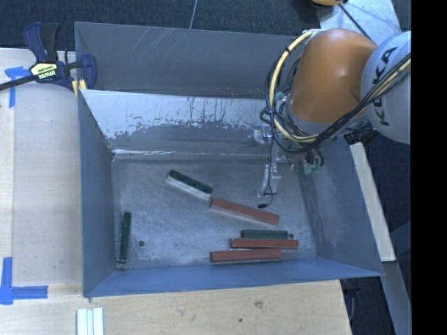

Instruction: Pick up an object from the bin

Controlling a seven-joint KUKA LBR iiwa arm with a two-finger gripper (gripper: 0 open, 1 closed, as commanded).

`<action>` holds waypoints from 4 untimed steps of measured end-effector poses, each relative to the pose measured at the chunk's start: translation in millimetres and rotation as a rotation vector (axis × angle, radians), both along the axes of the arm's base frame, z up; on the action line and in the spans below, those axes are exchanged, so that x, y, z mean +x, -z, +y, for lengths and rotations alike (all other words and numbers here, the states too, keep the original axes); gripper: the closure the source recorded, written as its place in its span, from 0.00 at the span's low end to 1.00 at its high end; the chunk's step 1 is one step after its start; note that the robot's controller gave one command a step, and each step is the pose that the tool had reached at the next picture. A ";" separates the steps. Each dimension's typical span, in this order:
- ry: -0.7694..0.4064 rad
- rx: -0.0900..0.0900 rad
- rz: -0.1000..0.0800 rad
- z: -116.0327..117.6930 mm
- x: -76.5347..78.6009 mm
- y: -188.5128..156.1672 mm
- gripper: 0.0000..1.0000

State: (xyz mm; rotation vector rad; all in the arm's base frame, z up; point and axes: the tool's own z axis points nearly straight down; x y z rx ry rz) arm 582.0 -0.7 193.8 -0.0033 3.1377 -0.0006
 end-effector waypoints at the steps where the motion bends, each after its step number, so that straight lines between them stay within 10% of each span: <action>1: -0.096 0.000 -0.002 1.6 -48.4 77.2 0.00; 2: 0.084 0.001 0.002 60.6 18.7 63.6 0.00; 3: -0.180 0.000 0.000 30.3 -35.3 71.4 0.00; 4: -0.136 0.001 0.000 64.9 -13.6 101.5 0.00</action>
Offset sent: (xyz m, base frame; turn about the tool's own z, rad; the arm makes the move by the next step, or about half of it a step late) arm 0.0307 0.0733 -0.0579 0.0943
